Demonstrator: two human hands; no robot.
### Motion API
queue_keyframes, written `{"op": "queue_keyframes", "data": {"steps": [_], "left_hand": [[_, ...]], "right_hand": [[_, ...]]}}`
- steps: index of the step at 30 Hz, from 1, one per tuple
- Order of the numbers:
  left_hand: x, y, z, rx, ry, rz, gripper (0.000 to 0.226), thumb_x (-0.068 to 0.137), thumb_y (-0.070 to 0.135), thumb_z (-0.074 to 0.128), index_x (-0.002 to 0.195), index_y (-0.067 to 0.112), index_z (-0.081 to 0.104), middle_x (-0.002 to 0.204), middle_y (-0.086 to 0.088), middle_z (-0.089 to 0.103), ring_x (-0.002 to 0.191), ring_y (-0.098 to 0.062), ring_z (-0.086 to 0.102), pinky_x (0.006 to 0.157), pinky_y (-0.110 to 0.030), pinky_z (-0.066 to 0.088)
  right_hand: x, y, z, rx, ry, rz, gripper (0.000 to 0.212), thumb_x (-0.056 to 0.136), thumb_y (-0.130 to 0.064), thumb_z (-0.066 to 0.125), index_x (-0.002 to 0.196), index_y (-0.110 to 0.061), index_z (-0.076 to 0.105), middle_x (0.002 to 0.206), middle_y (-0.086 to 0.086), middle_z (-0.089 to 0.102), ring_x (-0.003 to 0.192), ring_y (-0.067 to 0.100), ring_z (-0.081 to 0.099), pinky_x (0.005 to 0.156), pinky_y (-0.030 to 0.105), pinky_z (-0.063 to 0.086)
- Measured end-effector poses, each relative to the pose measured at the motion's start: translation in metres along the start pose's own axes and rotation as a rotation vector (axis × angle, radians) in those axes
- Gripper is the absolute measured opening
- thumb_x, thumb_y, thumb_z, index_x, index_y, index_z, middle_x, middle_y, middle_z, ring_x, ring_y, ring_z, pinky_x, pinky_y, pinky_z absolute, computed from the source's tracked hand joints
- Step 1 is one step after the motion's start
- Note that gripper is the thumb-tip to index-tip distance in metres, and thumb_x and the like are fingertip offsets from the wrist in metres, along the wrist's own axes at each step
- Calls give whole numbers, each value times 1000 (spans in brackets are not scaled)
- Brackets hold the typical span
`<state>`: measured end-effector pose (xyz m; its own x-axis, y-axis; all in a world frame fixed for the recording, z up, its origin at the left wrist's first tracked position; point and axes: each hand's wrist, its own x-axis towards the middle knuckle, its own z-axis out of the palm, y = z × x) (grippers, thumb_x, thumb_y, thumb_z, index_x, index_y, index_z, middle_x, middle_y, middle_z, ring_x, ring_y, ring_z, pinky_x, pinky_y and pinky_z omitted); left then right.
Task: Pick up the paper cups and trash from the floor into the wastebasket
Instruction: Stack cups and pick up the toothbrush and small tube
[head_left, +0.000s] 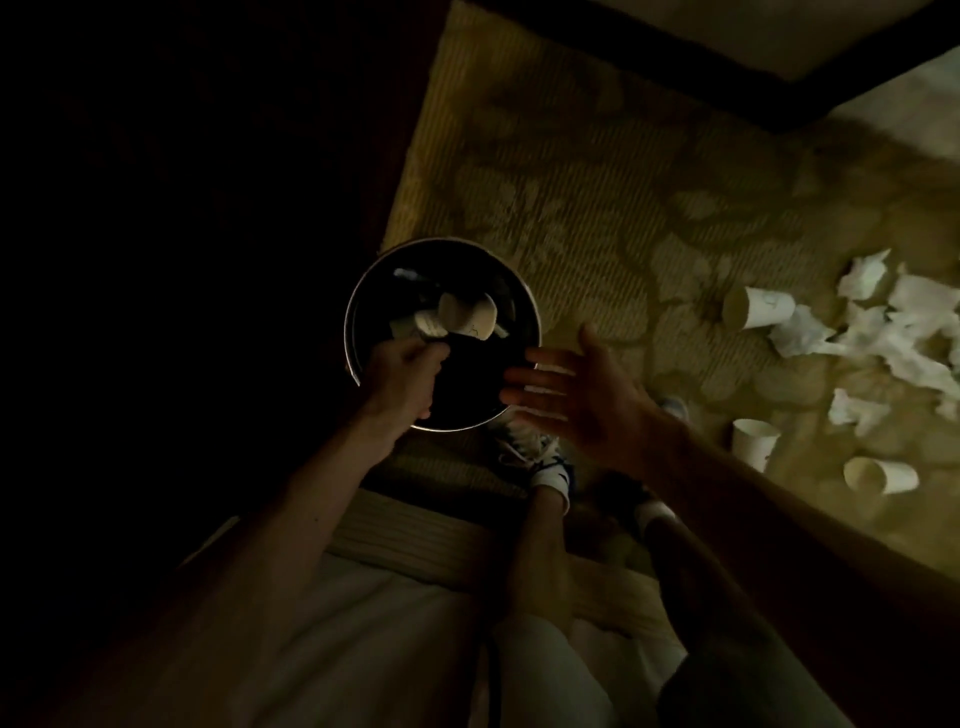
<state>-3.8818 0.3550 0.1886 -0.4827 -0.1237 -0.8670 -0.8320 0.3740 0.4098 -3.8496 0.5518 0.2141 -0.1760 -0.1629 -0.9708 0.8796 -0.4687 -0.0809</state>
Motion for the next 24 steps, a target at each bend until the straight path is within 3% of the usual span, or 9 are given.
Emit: {"op": "queue_keyframes", "data": {"steps": [3,7,11,14,16,21,24], "left_hand": [[-33,53,11,263,-23,287,33,92,21,63,66,1,60,60,-9,58,60,-15,53,60,-33,38],[-83,112,59,627,-156,682,44,89,35,59,55,12,45,49,-4,44,46,-14,44,50,-32,33],[-127,144,125,868,-287,965,50,91,37,55,50,21,31,43,7,29,40,-7,31,44,-27,22],[-138,143,189,998,-355,1026,52,95,34,55,50,20,32,44,7,30,39,-8,32,42,-24,19],[-137,131,232,1058,-423,1013,47,98,36,52,55,22,40,49,8,38,44,-7,39,45,-26,26],[-119,85,339,1263,-599,972,28,103,41,42,94,20,58,89,2,59,78,-16,56,65,-34,43],[-95,47,393,1390,-626,985,24,103,39,43,106,21,58,102,0,59,88,-18,55,70,-34,42]], "right_hand": [[-48,-1,-29,-87,74,-128,59,102,-55,29,108,-9,66,93,8,76,82,23,74,62,32,56],[-108,2,-79,-271,242,-261,31,101,-34,51,95,-10,69,73,2,74,60,13,69,54,26,55],[-145,20,-141,-346,347,-299,21,100,-25,53,95,-9,66,79,6,68,63,11,63,55,23,48],[-152,36,-195,-280,383,-273,19,101,-22,51,97,-10,66,84,7,69,65,8,64,56,20,48],[-145,45,-233,-199,403,-248,19,101,-20,51,96,-10,66,83,7,70,63,7,65,54,19,49],[-98,69,-330,-139,491,-166,23,101,-22,51,113,-5,62,97,13,68,75,18,63,60,29,51],[-59,87,-378,-224,531,-161,23,100,-24,53,116,-10,62,106,11,66,84,21,64,75,40,56]]}}
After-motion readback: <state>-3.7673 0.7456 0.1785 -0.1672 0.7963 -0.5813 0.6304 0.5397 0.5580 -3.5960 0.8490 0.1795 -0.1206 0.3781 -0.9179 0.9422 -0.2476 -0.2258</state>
